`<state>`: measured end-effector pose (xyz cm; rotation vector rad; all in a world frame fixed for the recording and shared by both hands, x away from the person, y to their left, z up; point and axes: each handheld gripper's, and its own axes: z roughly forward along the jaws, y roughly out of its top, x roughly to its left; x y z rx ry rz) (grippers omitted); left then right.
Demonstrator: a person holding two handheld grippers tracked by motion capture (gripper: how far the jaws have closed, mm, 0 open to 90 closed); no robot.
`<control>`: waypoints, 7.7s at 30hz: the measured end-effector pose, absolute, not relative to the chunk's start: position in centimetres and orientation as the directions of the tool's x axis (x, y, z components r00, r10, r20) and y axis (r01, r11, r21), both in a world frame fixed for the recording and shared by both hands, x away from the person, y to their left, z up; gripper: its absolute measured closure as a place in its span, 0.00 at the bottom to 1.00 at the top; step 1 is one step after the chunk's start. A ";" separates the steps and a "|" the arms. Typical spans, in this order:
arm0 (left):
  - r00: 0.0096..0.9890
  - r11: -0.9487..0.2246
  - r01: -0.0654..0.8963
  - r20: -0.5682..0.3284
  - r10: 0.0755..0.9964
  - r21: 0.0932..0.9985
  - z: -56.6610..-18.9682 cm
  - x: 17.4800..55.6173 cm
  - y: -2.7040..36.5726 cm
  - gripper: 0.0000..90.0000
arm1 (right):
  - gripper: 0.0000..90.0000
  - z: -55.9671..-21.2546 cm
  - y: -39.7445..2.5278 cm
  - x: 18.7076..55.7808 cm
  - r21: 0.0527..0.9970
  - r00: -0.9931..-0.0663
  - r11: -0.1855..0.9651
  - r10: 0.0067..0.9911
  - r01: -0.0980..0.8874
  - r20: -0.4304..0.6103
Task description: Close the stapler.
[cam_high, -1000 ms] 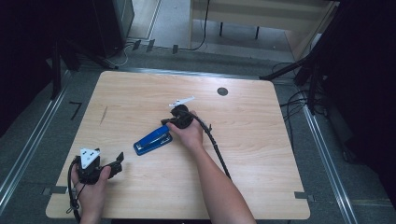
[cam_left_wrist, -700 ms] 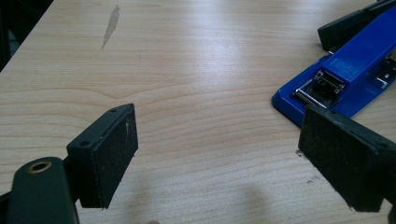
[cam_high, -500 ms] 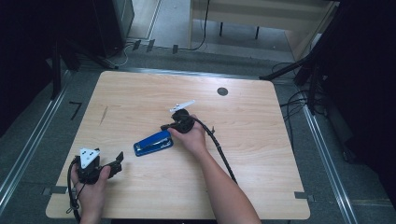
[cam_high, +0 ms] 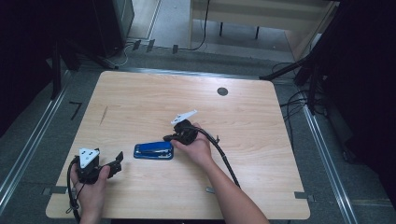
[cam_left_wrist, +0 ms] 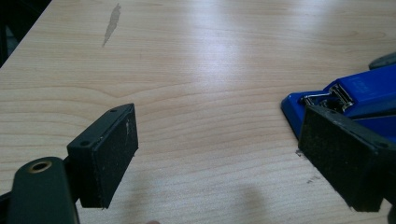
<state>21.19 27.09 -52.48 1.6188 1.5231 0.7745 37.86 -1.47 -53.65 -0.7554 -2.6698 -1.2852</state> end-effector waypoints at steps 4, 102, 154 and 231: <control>0.097 -0.003 0.523 -0.056 0.994 0.852 -52.5 21.2 26.9 0.15 | 1.00 -53.5 -1.6 36.4 0.709 -0.890 0.554 0.382 0.436 0.249; 0.438 -0.295 0.602 0.002 0.899 0.741 -53.2 26.2 14.7 1.00 | 1.00 -53.4 -17.3 23.7 0.774 -0.757 0.373 0.622 0.512 0.201; 0.585 -0.314 0.536 -0.077 0.807 0.784 -53.3 23.8 10.7 1.00 | 1.00 -51.8 -13.4 26.7 0.800 -0.818 0.437 0.564 0.411 0.112; 0.588 -0.344 0.509 -0.027 0.809 0.789 -53.3 23.6 10.3 1.00 | 1.00 -45.3 -8.1 27.7 0.888 -0.860 0.375 0.509 0.265 0.042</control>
